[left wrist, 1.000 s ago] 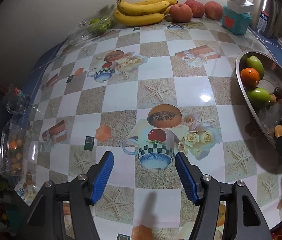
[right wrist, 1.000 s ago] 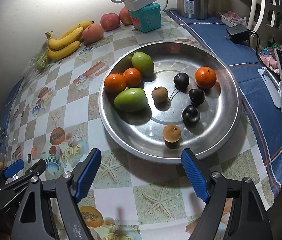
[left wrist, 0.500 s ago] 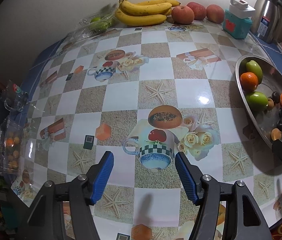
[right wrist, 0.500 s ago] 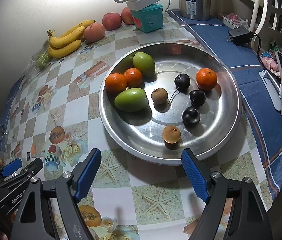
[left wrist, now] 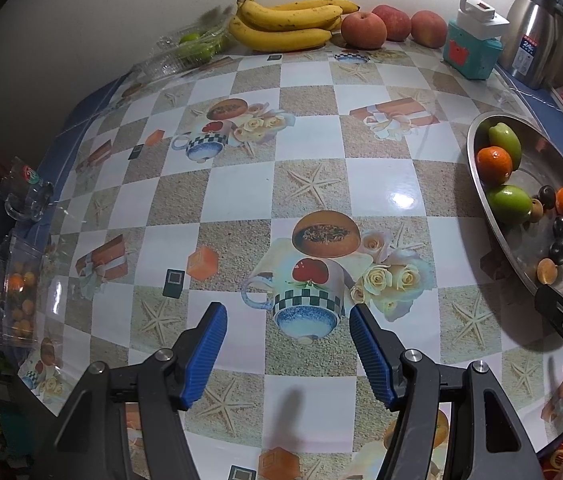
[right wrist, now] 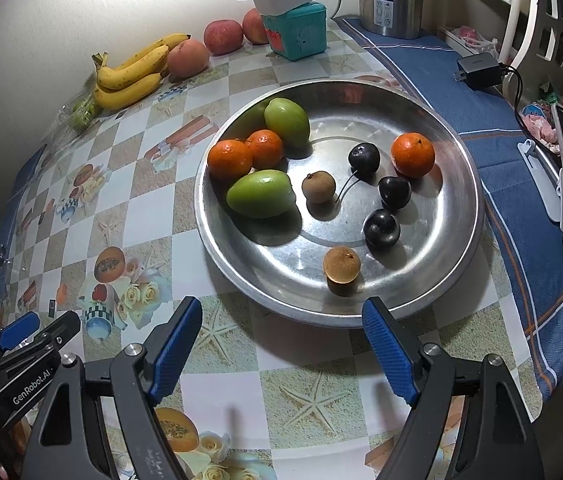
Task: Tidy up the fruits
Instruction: 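Withdraw both open grippers from the pan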
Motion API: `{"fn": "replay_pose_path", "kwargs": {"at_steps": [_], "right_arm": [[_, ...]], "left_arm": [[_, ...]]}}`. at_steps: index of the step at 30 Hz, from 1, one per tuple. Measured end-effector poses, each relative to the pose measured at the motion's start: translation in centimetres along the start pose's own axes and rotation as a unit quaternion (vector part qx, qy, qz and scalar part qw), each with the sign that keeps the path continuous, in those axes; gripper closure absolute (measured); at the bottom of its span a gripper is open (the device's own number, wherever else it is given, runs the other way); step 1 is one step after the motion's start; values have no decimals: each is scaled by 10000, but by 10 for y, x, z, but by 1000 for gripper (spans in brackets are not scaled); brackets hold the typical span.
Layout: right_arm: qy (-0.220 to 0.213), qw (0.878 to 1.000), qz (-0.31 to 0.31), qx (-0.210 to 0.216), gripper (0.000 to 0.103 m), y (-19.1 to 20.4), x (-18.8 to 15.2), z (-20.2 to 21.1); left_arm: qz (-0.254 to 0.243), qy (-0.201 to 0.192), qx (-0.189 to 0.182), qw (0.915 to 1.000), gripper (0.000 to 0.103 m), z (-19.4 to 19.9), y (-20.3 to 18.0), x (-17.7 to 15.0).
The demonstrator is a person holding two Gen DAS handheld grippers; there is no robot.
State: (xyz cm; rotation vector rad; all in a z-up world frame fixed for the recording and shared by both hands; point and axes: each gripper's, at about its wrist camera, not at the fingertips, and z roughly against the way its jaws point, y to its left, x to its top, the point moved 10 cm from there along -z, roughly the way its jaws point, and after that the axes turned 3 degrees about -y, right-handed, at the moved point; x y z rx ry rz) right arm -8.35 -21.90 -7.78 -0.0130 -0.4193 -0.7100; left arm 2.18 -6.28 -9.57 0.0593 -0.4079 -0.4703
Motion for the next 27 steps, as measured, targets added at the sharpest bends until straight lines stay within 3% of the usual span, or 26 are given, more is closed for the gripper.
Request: {"fn": "replay_pose_path", "kwargs": {"at_steps": [22,27], "right_arm": [[28,10000,23,-24,20,0,-1,-1],[40,10000,40,-24,20,1,-2,-2]], "left_arm": [[22,-2,-16,10000,35,0,0,0],[35,-309,-11,9995,35,11,2,7]]}}
